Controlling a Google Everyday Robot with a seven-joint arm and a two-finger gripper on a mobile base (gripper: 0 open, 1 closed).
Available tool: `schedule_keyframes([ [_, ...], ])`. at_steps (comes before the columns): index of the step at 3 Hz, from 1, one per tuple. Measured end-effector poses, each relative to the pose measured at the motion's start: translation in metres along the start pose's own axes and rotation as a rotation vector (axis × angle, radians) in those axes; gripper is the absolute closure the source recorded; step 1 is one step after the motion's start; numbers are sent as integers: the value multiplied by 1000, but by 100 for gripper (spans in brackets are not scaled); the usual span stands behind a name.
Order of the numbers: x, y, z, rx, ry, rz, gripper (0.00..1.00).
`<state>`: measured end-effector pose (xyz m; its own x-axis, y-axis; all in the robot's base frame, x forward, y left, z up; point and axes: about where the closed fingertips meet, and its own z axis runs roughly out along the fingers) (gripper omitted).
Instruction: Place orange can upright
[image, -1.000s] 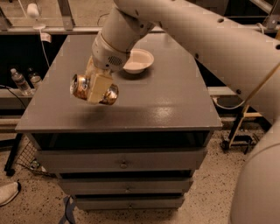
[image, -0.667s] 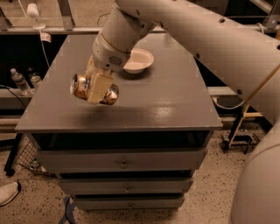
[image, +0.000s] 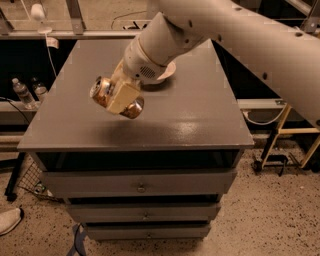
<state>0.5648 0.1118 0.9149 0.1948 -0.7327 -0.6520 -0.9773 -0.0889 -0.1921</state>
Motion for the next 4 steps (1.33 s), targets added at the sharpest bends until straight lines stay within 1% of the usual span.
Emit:
schedule_keyframes([
  [1,6,-4,-13,60,-51,58,100],
  [2,10,-7,-16,114,-140,101,100],
  [3,7,-16,-13,193,-290,137,100],
  [4,6,-21,-13,251,-369,155,100],
])
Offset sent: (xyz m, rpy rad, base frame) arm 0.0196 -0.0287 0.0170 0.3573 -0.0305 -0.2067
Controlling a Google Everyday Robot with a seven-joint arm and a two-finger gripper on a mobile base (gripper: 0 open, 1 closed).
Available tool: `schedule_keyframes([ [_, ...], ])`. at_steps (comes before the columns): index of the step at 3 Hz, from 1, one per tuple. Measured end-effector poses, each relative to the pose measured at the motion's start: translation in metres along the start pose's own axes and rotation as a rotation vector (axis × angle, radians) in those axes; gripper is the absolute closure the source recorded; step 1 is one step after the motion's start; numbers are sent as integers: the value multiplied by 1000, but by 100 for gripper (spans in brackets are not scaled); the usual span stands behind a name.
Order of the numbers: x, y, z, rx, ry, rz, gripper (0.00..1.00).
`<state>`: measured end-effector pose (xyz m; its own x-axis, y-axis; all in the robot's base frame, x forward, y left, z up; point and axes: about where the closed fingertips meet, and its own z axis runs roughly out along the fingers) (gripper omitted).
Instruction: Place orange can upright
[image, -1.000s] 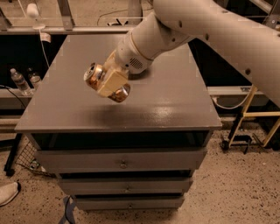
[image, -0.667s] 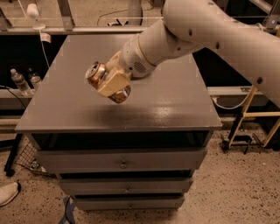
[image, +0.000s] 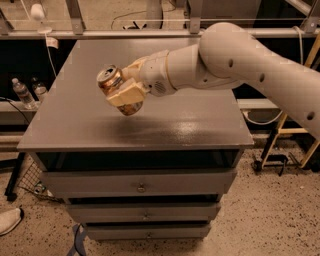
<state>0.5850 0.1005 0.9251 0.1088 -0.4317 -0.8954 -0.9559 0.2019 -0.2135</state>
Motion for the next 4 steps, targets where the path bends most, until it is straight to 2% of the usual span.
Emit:
schedule_keyframes([
  [1,5,-2,3,66,-78,42,100],
  [3,13,2,10,131,-191,105,100],
  [4,17,4,11,158,-218,121,100],
])
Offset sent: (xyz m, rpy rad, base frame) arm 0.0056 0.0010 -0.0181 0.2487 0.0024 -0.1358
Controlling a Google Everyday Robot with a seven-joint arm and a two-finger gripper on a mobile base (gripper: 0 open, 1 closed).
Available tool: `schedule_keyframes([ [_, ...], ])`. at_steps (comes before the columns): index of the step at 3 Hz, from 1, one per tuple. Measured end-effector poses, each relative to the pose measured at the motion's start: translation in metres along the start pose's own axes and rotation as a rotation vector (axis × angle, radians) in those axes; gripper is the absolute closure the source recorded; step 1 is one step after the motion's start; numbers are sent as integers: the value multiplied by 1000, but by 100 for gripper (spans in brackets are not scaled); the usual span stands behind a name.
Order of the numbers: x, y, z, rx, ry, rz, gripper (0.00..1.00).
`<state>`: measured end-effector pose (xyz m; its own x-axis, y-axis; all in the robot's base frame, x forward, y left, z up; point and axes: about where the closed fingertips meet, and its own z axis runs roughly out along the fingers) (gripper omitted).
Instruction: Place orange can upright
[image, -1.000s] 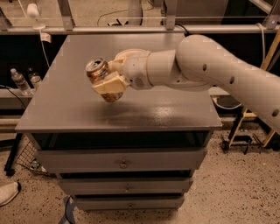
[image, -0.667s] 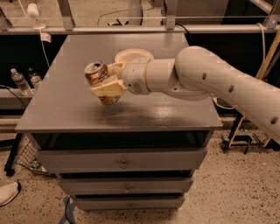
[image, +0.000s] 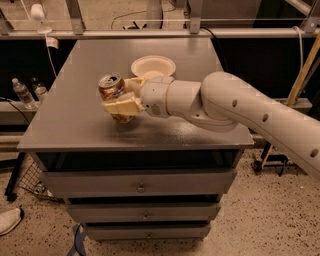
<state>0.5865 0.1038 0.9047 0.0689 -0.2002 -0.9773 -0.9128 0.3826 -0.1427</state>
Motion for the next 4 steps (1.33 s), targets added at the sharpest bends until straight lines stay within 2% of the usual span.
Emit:
schedule_keyframes([
  [2,7,5,1,46,-53,-2,100],
  [4,19,8,3,66,-94,5,100],
])
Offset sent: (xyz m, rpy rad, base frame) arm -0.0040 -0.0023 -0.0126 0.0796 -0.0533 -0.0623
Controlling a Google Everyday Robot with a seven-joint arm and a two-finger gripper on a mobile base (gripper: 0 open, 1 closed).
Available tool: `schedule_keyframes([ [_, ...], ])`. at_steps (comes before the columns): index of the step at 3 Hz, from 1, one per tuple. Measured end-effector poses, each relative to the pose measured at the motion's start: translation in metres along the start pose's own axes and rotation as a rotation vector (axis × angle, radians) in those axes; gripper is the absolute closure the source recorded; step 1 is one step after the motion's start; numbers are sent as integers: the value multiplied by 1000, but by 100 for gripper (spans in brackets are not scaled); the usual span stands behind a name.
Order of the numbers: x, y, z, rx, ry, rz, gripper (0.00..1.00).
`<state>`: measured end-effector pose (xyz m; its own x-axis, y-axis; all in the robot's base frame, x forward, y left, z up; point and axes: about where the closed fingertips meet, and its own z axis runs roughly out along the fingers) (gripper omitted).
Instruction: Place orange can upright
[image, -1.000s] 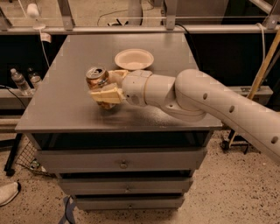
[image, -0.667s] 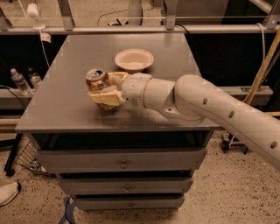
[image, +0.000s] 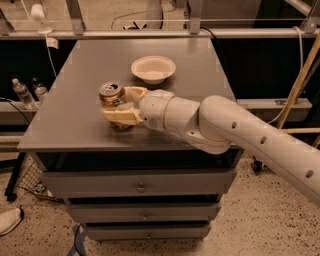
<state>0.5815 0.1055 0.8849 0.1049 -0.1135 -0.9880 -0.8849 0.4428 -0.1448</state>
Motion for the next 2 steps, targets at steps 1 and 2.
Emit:
schedule_keyframes([
  [1,-1,1,1,-4,-1,-1,83],
  [2,-2,3,3,-7,-1,-2,60],
])
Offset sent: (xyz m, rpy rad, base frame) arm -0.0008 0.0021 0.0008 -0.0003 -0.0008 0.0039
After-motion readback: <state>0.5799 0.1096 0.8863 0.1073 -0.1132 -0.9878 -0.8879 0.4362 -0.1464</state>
